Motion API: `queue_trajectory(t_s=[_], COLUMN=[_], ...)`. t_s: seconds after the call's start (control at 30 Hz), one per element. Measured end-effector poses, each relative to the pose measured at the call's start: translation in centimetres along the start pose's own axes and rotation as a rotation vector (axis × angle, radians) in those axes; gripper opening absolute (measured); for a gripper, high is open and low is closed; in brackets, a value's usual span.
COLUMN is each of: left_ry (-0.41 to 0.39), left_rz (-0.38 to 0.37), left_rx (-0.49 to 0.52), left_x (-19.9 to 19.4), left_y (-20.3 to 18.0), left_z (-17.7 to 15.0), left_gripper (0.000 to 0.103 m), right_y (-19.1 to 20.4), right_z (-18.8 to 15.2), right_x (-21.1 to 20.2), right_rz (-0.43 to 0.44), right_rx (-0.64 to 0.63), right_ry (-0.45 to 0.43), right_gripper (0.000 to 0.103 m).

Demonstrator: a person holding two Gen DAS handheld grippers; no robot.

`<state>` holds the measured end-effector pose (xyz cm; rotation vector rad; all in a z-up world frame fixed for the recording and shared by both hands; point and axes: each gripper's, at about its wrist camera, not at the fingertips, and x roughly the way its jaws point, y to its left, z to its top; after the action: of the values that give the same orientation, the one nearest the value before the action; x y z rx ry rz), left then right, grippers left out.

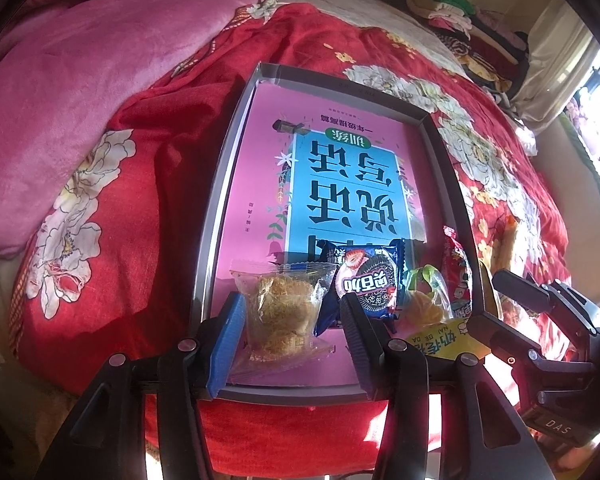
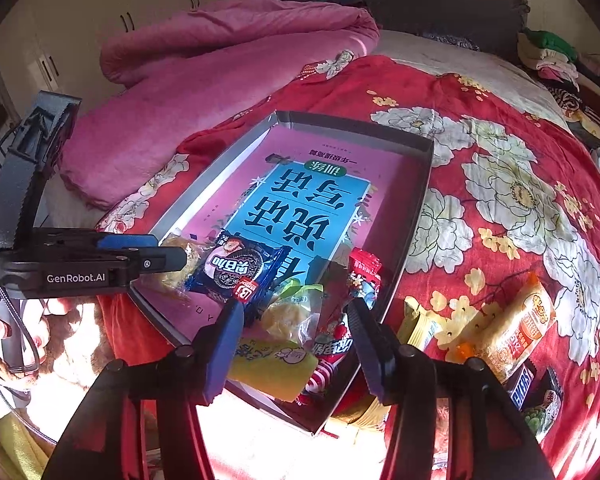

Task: Organize snacks
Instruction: 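Open the left tool to release the pastry bag while the right tool releases the yellow bag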

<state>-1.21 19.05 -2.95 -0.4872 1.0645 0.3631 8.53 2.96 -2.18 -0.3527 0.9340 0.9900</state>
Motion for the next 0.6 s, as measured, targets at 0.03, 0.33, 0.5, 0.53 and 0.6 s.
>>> queue_trajectory(t_s=[0.03,0.33,0.5,0.53,0.6], left_ry=[-0.004,-0.037,-0.052,-0.055,-0.058], left_rz=[0.005,-0.004,-0.012,-0.016,-0.019], left_rx=[-0.001,-0.001,0.007,0.01,0.013], left_x=[-0.1,-1.6,-2.1,-2.2,-2.4], left_y=[-0.1,-0.6,-1.1,-1.2,-1.5], left_z=[0.1,0.4,0.5,0.5,0.5], left_gripper=[0.06,0.064,0.074,0.074,0.074], right_y=[0.1,0.1,-0.3,-0.3,-0.4], right_z=[0.0,0.2,0.3,0.3,0.4], right_x=[-0.1,-0.9,-1.6,-1.7,-1.9], right_rz=[0.0,-0.005,-0.016,-0.019,-0.021], right_rx=[0.0,0.0,0.011,0.013,0.018], right_ry=[-0.003,-0.026,-0.057,-0.063,-0.073], right_gripper=[0.054,0.055,0.058,0.058,0.061])
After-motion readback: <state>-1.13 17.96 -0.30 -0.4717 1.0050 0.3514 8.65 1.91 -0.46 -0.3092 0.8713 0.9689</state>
